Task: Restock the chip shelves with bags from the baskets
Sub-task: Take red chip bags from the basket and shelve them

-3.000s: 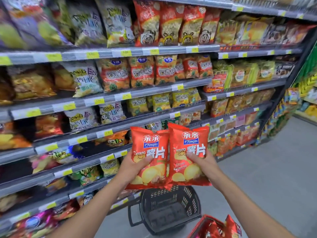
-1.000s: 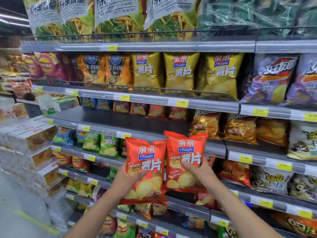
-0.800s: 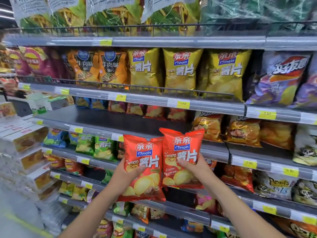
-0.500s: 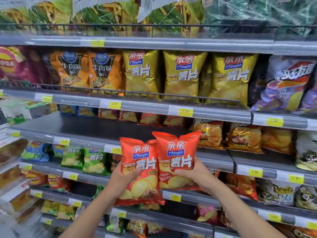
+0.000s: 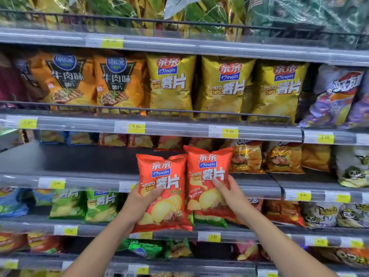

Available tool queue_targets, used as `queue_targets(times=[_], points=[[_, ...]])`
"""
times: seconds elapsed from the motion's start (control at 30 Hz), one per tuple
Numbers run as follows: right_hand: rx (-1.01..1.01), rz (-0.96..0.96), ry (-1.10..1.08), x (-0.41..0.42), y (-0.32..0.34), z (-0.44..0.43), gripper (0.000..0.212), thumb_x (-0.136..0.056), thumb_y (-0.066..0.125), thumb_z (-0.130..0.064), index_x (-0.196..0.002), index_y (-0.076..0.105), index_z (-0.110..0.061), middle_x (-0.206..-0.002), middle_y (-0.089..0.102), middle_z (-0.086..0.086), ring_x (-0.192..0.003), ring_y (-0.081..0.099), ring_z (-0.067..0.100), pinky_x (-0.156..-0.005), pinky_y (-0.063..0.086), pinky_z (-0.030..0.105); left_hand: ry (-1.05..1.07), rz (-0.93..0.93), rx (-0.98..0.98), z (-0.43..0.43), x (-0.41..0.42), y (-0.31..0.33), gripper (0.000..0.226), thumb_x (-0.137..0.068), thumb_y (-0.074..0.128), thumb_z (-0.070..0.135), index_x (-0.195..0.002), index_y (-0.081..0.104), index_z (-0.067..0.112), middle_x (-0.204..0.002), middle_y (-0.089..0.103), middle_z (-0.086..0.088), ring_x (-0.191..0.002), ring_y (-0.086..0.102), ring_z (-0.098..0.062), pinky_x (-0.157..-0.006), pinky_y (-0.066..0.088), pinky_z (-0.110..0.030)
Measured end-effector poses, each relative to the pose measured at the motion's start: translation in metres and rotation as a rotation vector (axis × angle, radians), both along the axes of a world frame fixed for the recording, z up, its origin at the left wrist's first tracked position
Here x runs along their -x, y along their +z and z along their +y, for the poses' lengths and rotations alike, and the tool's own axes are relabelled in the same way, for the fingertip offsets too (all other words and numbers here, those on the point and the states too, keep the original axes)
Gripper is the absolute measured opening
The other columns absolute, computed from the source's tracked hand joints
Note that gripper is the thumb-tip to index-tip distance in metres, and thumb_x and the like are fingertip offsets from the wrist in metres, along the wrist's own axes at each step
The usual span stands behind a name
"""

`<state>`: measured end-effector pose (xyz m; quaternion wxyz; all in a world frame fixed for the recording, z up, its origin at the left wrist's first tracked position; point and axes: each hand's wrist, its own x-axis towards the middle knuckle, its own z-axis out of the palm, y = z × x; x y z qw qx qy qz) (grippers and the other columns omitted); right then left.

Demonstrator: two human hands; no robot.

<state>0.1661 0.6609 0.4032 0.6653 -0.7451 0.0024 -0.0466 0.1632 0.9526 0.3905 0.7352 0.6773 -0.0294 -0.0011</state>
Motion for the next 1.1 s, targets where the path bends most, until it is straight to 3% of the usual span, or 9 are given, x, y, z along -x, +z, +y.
queue_targets(times=[0.17, 0.3, 0.43, 0.53, 0.67, 0.8, 0.93, 1.0, 1.1], points=[[-0.017, 0.029, 0.026, -0.014, -0.007, 0.013, 0.08, -0.073, 0.079, -0.065, -0.139, 0.046, -0.034, -0.126, 0.07, -0.01, -0.11, 0.071, 0.01, -0.1, 0.056, 0.042, 0.007, -0.006, 0.022, 0.005, -0.014, -0.002, 0.049, -0.082, 0.085, 0.034, -0.125, 0.065, 0.021, -0.106, 0.081, -0.003, -0.093, 0.079, -0.028, -0.088, 0.062, -0.05], [0.088, 0.034, 0.066, -0.022, -0.01, 0.024, 0.097, -0.057, 0.096, -0.053, -0.138, 0.047, -0.032, -0.122, 0.073, -0.008, -0.108, 0.072, 0.012, -0.101, 0.056, 0.045, 0.014, -0.003, 0.032, 0.005, -0.021, -0.004, 0.048, -0.082, 0.085, 0.035, -0.123, 0.064, 0.024, -0.106, 0.081, -0.002, -0.093, 0.079, -0.026, -0.088, 0.063, -0.051], [0.194, 0.035, 0.095, -0.027, -0.008, 0.021, 0.091, -0.064, 0.098, -0.03, -0.138, 0.044, -0.032, -0.121, 0.072, -0.008, -0.105, 0.072, 0.008, -0.096, 0.057, 0.036, 0.026, -0.008, 0.055, 0.007, -0.027, -0.005, 0.047, -0.083, 0.084, 0.035, -0.124, 0.065, 0.023, -0.105, 0.081, -0.001, -0.092, 0.079, -0.026, -0.084, 0.064, -0.048], [0.212, 0.057, 0.128, -0.033, -0.008, 0.014, 0.095, -0.063, 0.098, -0.027, -0.14, 0.044, -0.029, -0.121, 0.073, -0.007, -0.105, 0.072, 0.01, -0.096, 0.058, 0.039, 0.025, -0.01, 0.058, 0.009, -0.032, -0.004, 0.046, -0.084, 0.083, 0.034, -0.125, 0.064, 0.023, -0.105, 0.081, -0.001, -0.091, 0.079, -0.025, -0.081, 0.064, -0.044], [0.254, 0.059, -0.007, -0.032, -0.005, 0.017, 0.08, -0.064, 0.097, -0.037, -0.13, 0.055, -0.024, -0.113, 0.074, -0.006, -0.098, 0.074, 0.011, -0.085, 0.061, 0.033, 0.022, 0.003, 0.055, 0.013, -0.038, -0.004, 0.05, -0.083, 0.084, 0.037, -0.127, 0.063, 0.025, -0.109, 0.08, -0.002, -0.093, 0.079, -0.025, -0.085, 0.064, -0.046], [0.413, 0.071, -0.042, -0.028, 0.003, 0.017, 0.054, -0.071, 0.089, -0.051, -0.112, 0.061, -0.032, -0.104, 0.072, -0.015, -0.093, 0.07, 0.006, -0.072, 0.054, 0.024, 0.026, 0.0, 0.057, 0.015, -0.04, -0.005, 0.044, -0.086, 0.082, 0.036, -0.124, 0.063, 0.026, -0.106, 0.081, 0.0, -0.091, 0.079, -0.023, -0.073, 0.064, -0.037], [0.408, 0.14, -0.023, -0.032, 0.021, 0.002, 0.043, -0.075, 0.085, -0.051, -0.106, 0.069, -0.026, -0.097, 0.075, -0.012, -0.084, 0.073, 0.006, -0.067, 0.054, 0.021, 0.01, 0.041, 0.114, 0.021, -0.044, -0.005, 0.044, -0.089, 0.078, 0.037, -0.128, 0.064, 0.022, -0.108, 0.08, -0.004, -0.095, 0.079, -0.028, -0.082, 0.063, -0.044], [0.402, 0.217, 0.006, -0.037, 0.034, -0.011, 0.05, -0.074, 0.084, -0.054, -0.109, 0.071, -0.021, -0.093, 0.078, -0.008, -0.08, 0.076, 0.01, -0.067, 0.054, 0.021, 0.019, 0.056, 0.14, 0.025, -0.048, -0.004, 0.044, -0.09, 0.077, 0.038, -0.129, 0.065, 0.021, -0.108, 0.08, -0.006, -0.095, 0.079, -0.029, -0.083, 0.063, -0.044], [0.412, 0.283, 0.025, -0.05, 0.054, -0.026, 0.079, -0.053, 0.086, -0.075, -0.1, 0.072, -0.014, -0.083, 0.074, 0.0, -0.071, 0.068, 0.018, -0.08, 0.051, 0.033, 0.013, 0.082, 0.171, 0.031, -0.054, -0.001, 0.046, -0.09, 0.076, 0.04, -0.129, 0.065, 0.019, -0.109, 0.08, -0.009, -0.096, 0.078, -0.032, -0.083, 0.063, -0.045]])
